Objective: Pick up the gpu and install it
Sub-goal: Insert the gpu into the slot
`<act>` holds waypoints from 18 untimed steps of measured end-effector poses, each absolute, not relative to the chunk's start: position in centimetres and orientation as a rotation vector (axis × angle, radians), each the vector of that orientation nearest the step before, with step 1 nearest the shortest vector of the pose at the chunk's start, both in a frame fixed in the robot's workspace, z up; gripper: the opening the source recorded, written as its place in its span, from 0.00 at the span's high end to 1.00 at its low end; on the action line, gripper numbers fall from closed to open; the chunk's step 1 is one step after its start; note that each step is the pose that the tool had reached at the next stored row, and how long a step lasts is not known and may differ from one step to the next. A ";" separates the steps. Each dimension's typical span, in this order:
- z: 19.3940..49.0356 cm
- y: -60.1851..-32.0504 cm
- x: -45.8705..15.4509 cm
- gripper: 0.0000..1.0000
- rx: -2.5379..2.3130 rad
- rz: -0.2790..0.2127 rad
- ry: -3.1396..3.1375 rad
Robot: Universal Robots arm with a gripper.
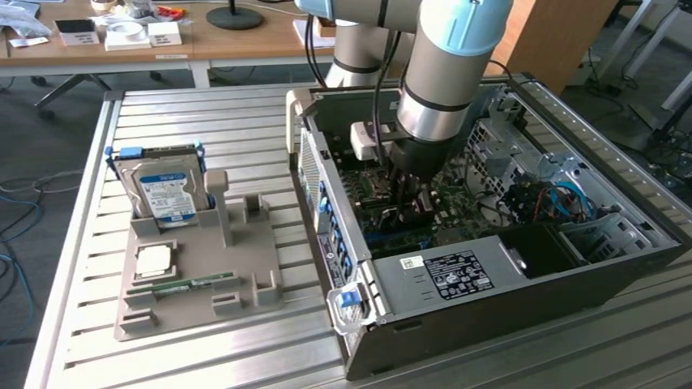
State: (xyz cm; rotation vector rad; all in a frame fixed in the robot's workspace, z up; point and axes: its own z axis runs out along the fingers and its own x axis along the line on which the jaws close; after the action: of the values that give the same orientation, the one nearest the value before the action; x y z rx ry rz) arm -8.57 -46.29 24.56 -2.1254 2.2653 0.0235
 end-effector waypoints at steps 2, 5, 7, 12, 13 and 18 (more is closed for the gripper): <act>24.6 -46.3 -8.6 0.60 -2.125 0.023 2.265; 24.6 -46.3 -8.6 0.62 -2.125 0.024 2.265; 24.6 -46.3 -8.6 0.68 -2.126 0.023 2.266; 24.6 -46.3 -8.6 0.73 -2.126 0.023 2.265; 24.6 -46.3 -8.6 0.73 -2.126 0.023 2.265; 24.6 -46.3 -8.6 0.73 -2.125 0.024 2.265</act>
State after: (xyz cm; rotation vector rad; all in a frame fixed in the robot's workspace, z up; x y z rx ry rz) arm -8.57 -46.29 24.55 -2.1254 2.2653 0.0236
